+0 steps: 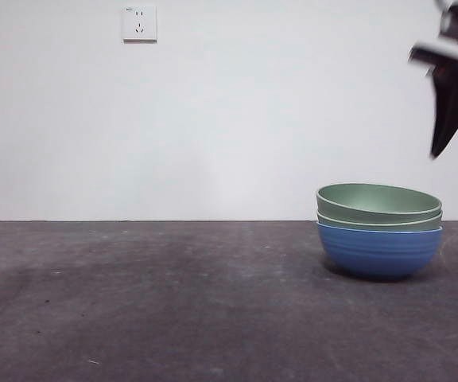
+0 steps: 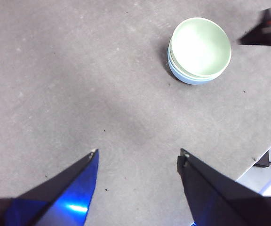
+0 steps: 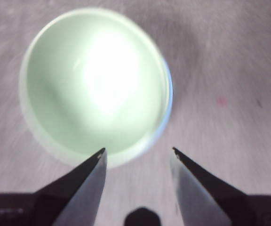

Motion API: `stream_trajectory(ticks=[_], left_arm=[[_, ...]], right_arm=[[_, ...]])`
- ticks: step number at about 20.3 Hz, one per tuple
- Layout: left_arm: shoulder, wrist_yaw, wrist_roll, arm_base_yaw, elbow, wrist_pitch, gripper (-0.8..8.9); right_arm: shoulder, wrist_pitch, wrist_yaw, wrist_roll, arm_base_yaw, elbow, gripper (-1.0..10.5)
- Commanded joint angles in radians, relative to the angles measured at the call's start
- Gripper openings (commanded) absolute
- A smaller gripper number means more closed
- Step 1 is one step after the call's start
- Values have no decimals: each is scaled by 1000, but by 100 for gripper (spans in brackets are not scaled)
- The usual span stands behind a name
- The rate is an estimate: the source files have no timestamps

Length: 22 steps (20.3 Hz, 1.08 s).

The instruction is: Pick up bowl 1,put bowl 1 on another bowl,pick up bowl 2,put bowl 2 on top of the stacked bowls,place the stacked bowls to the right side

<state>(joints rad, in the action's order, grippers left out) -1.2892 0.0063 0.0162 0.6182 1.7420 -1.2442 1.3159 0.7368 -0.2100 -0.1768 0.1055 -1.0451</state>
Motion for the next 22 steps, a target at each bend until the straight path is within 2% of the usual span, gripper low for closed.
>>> stream_trajectory(ticks=[1,4,10,13,14,22], left_arm=[[0,-1,-31,4,-1,1,286],[0,2,-47,4,-1,0,282],[0,10,-48,4,-1,-8,268],[0,53,-56,4,-1,-6,47],[0,55,-60,4,-1,-7,-21],[0,53,-66,4,-1,-14,-2]], right_arm=[[-113,84,-50,46,6,10,225],[-261,200,-134,48,29,10,220],[-443,362,-131,57,98,10,200],[-459,384,-132,84,112,10,-4],[-459,388,-132,90,114,10,-16],[-459,394,-129,89,114,10,3]])
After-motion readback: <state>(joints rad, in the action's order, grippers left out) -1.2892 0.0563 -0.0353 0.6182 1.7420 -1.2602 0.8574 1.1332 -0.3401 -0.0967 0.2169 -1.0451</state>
